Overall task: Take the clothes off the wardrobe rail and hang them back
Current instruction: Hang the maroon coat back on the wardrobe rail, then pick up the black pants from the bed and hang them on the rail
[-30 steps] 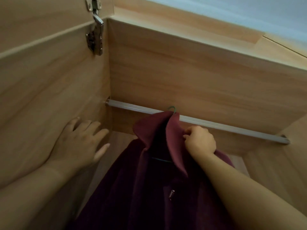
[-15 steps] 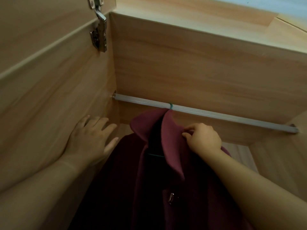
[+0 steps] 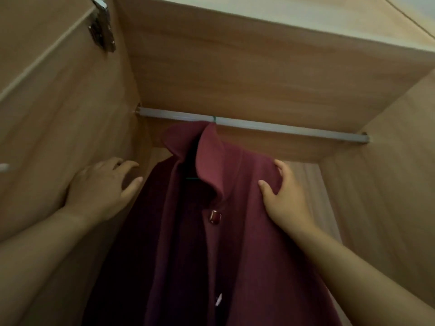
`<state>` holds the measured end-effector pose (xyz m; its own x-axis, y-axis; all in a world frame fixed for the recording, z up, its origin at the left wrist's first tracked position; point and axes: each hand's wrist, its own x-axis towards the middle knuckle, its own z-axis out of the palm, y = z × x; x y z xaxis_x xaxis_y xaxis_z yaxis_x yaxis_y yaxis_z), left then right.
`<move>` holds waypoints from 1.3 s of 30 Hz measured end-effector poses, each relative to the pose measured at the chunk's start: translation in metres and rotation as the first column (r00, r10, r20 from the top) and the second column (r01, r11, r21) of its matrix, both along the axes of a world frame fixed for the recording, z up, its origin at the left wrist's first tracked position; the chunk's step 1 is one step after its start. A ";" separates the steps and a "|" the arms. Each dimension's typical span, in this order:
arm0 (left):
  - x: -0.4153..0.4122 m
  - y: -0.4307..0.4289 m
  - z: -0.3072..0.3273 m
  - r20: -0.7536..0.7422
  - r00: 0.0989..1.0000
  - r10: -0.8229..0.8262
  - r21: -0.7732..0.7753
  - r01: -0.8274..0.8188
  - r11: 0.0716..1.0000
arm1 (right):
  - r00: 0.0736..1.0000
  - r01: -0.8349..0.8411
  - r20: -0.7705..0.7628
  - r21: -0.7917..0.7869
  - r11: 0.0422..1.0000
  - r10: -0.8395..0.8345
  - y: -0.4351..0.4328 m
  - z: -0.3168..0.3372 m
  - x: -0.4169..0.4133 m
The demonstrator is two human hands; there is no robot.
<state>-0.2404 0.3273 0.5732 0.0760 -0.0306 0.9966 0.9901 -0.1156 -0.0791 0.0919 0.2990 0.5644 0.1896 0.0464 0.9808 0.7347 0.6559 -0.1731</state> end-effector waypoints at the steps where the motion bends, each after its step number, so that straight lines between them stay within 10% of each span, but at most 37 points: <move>1: 0.003 -0.005 -0.011 0.016 1.000 -0.012 -0.016 0.012 1.000 | 1.000 -0.028 -0.011 -0.025 0.999 0.028 -0.001 -0.012 0.000; 20: 0.140 -0.193 -0.296 0.199 0.969 -0.149 -0.625 0.243 0.742 | 0.949 -0.223 0.085 -0.501 0.836 0.303 -0.136 -0.315 0.047; 31: 0.207 -0.308 -0.450 0.077 0.959 -0.272 -0.857 0.203 0.474 | 0.899 0.278 0.432 -0.684 0.674 0.068 -0.289 -0.442 0.107; 39: 0.258 -0.394 -0.532 0.059 0.771 -0.634 -0.946 0.246 0.211 | 0.876 0.480 0.446 -0.774 0.414 -0.183 -0.449 -0.533 0.132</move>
<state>0.0180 -0.0670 0.0412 0.6370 0.6865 0.3507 0.6882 -0.7114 0.1427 0.2241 -0.1498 0.0311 0.1462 0.8591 0.4904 0.9660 -0.0173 -0.2578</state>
